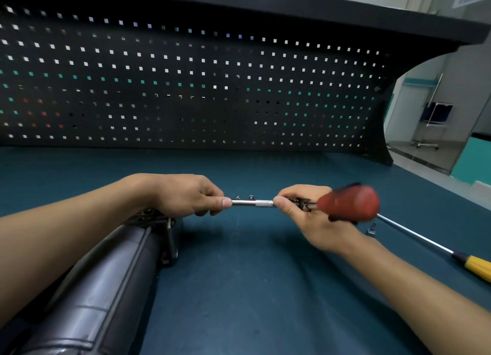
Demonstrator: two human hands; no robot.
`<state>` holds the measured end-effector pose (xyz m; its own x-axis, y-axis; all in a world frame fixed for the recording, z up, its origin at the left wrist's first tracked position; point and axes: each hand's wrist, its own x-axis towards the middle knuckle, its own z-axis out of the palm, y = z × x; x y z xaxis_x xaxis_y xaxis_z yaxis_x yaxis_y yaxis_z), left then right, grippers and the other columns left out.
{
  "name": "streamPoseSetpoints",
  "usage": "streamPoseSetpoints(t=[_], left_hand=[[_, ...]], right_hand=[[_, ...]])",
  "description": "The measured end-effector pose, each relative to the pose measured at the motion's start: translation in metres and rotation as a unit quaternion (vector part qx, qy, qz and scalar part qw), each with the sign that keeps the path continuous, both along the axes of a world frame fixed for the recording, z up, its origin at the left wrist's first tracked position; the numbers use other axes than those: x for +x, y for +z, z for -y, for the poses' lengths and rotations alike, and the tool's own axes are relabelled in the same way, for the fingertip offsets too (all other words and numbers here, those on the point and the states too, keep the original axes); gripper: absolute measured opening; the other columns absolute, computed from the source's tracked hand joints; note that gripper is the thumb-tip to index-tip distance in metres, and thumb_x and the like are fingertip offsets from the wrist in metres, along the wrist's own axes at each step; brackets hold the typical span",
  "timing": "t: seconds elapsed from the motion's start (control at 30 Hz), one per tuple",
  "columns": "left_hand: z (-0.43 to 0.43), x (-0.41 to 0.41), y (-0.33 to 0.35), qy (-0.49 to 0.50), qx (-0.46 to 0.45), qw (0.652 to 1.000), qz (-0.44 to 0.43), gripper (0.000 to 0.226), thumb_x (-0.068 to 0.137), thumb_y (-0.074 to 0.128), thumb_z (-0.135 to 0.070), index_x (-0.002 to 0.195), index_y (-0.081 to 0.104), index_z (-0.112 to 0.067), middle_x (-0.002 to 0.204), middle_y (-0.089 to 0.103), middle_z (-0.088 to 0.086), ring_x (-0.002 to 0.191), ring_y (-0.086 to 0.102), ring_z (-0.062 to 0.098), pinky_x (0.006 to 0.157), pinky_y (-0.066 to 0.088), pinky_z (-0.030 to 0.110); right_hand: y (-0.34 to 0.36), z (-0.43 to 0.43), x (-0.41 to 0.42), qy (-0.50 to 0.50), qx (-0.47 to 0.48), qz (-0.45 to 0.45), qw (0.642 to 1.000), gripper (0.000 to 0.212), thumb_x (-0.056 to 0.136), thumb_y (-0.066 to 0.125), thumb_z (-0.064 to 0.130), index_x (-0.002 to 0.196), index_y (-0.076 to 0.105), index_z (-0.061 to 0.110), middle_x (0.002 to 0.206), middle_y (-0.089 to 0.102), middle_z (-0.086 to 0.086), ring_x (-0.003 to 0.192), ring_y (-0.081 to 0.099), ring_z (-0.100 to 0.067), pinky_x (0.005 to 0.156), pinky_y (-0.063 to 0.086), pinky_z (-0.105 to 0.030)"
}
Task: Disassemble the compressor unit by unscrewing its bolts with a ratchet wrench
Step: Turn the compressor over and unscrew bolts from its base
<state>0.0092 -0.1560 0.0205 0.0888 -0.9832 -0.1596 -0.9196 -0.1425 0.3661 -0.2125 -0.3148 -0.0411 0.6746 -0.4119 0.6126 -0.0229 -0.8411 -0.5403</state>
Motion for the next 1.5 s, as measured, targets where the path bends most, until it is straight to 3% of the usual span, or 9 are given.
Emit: streamPoseSetpoints(t=[0.1, 0.13, 0.2, 0.27, 0.43, 0.53, 1.0, 1.37, 1.5], left_hand=[[0.0, 0.001, 0.0, 0.001, -0.003, 1.0, 0.003, 0.042, 0.098, 0.042, -0.057, 0.077, 0.057, -0.023, 0.056, 0.046, -0.015, 0.053, 0.037, 0.007, 0.052, 0.034, 0.015], [0.001, 0.001, 0.0, 0.0, -0.003, 1.0, 0.002, 0.041, 0.098, 0.043, -0.056, 0.077, 0.057, -0.024, 0.056, 0.046, -0.016, 0.052, 0.037, 0.007, 0.051, 0.034, 0.015], [0.001, 0.001, 0.0, -0.001, -0.003, 1.0, -0.001, 0.041, 0.098, 0.044, -0.056, 0.076, 0.057, -0.024, 0.055, 0.046, -0.016, 0.051, 0.037, 0.007, 0.05, 0.034, 0.015], [0.001, 0.002, 0.0, -0.001, -0.003, 1.0, -0.004, 0.041, 0.098, 0.044, -0.056, 0.076, 0.057, -0.024, 0.054, 0.046, -0.016, 0.051, 0.036, 0.007, 0.051, 0.034, 0.016], [0.001, 0.003, -0.001, -0.002, -0.005, 1.0, -0.013, 0.041, 0.097, 0.045, -0.056, 0.075, 0.057, -0.023, 0.054, 0.046, -0.015, 0.05, 0.036, 0.007, 0.049, 0.033, 0.015], [0.001, 0.003, -0.001, -0.005, -0.006, 1.0, -0.01, 0.041, 0.097, 0.045, -0.056, 0.074, 0.056, -0.024, 0.055, 0.046, -0.016, 0.05, 0.036, 0.007, 0.049, 0.033, 0.015], [0.002, 0.003, -0.001, -0.008, -0.01, 1.0, -0.007, 0.042, 0.097, 0.046, -0.055, 0.074, 0.057, -0.022, 0.053, 0.045, -0.016, 0.051, 0.036, 0.007, 0.05, 0.033, 0.014], [0.003, 0.004, -0.003, -0.008, -0.007, 1.0, -0.008, 0.042, 0.096, 0.047, -0.057, 0.073, 0.057, -0.024, 0.055, 0.046, -0.016, 0.053, 0.037, 0.008, 0.052, 0.034, 0.016], [0.004, 0.005, -0.003, -0.003, -0.007, 1.0, -0.013, 0.042, 0.095, 0.048, -0.057, 0.073, 0.057, -0.024, 0.053, 0.046, -0.017, 0.051, 0.037, 0.006, 0.049, 0.033, 0.014]], right_hand=[[-0.001, -0.002, 0.002, 0.012, 0.081, 0.012, 0.997, 0.028, 0.09, 0.063, 0.052, 0.079, 0.072, 0.028, 0.069, 0.06, -0.011, 0.065, 0.053, -0.027, 0.06, 0.043, -0.038], [0.0, -0.004, 0.003, 0.013, 0.106, 0.016, 0.994, 0.033, 0.087, 0.062, 0.054, 0.078, 0.073, 0.024, 0.064, 0.055, -0.013, 0.06, 0.048, -0.027, 0.056, 0.04, -0.037], [0.004, -0.007, 0.005, 0.004, 0.159, 0.022, 0.987, 0.045, 0.081, 0.06, 0.059, 0.079, 0.072, 0.015, 0.055, 0.044, 0.001, 0.052, 0.04, -0.013, 0.051, 0.035, -0.026], [0.008, -0.007, 0.006, -0.012, 0.199, 0.019, 0.98, 0.057, 0.08, 0.058, 0.063, 0.08, 0.071, 0.008, 0.051, 0.04, 0.007, 0.049, 0.038, -0.011, 0.048, 0.034, -0.022], [0.017, -0.011, 0.01, -0.035, 0.298, -0.004, 0.954, 0.064, 0.083, 0.054, 0.067, 0.08, 0.071, 0.006, 0.045, 0.038, 0.0, 0.039, 0.036, -0.012, 0.04, 0.033, -0.02], [0.018, -0.011, 0.011, -0.044, 0.337, -0.026, 0.94, 0.063, 0.091, 0.051, 0.065, 0.078, 0.071, 0.007, 0.043, 0.041, -0.001, 0.037, 0.036, -0.012, 0.038, 0.032, -0.018], [0.022, -0.01, 0.011, -0.046, 0.541, -0.103, 0.833, 0.06, 0.089, 0.054, 0.069, 0.087, 0.064, 0.011, 0.044, 0.032, 0.001, 0.035, 0.019, -0.012, 0.037, 0.018, -0.018], [0.026, -0.008, 0.009, -0.019, 0.642, -0.171, 0.747, 0.054, 0.093, 0.048, 0.064, 0.076, 0.059, 0.014, 0.042, 0.024, 0.007, 0.032, 0.016, -0.007, 0.034, 0.013, -0.017], [0.024, -0.008, 0.009, -0.024, 0.64, -0.169, 0.749, 0.045, 0.092, 0.052, 0.061, 0.079, 0.054, 0.018, 0.042, 0.025, 0.008, 0.032, 0.017, -0.007, 0.034, 0.014, -0.017]])
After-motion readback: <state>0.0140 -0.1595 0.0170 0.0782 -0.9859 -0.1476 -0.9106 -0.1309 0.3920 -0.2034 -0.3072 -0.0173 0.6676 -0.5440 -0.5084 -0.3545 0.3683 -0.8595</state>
